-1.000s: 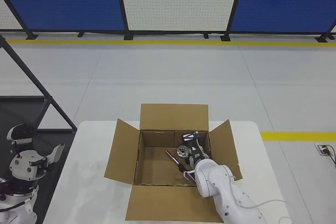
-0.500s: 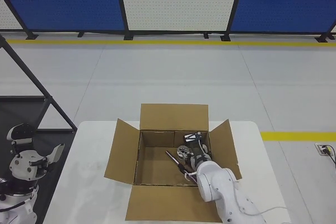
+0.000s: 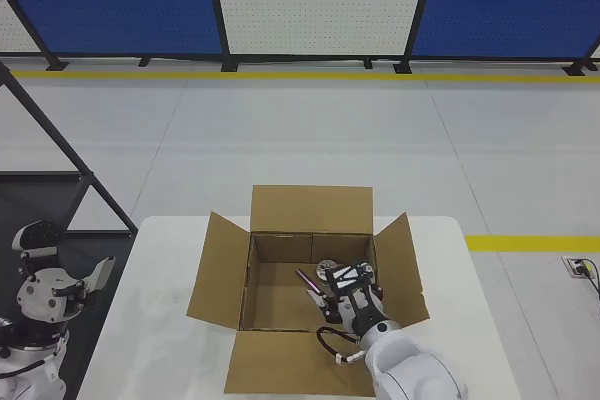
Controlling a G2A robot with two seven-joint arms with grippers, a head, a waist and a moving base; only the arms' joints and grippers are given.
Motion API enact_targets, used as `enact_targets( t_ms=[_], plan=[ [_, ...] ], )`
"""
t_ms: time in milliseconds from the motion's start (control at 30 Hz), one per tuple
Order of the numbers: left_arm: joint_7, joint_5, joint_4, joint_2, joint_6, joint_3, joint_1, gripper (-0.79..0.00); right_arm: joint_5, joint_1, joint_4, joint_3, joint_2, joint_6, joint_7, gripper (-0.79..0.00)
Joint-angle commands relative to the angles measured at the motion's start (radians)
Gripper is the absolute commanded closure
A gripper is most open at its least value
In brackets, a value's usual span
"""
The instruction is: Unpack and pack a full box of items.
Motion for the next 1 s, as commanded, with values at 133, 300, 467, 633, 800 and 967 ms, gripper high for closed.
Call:
enact_targets(
  t_ms=[133, 300, 467, 633, 800, 967],
  plan=[
    [0.000, 0.000, 0.000, 0.000, 0.000, 0.000, 0.000, -0.785, 0.001, -0.003, -0.001, 0.001, 0.000, 0.003, -0.003, -0.785],
    [0.000, 0.000, 0.000, 0.000, 0.000, 0.000, 0.000, -0.785, 0.001, -0.003, -0.001, 0.001, 0.000, 0.003, -0.003, -0.785],
    [0.000, 0.000, 0.000, 0.000, 0.000, 0.000, 0.000, -0.785, -0.025, -0.003, 0.004, 0.005, 0.001, 0.012, -0.009, -0.785],
    [-0.058, -0.066, -0.016, 0.001, -0.043, -0.011, 0.014, -0.785, -0.050, -0.038, -0.068, -0.044, 0.001, -0.068, -0.079, -0.785],
    [-0.198, -0.171, 0.040, 0.012, -0.160, -0.040, 0.002, -0.785, 0.029, -0.090, -0.226, 0.004, 0.015, -0.241, -0.105, -0.785],
    [-0.325, -0.241, 0.118, 0.029, -0.300, -0.070, -0.030, -0.785, 0.068, -0.162, -0.369, 0.093, 0.030, -0.322, -0.110, -0.785]
  ],
)
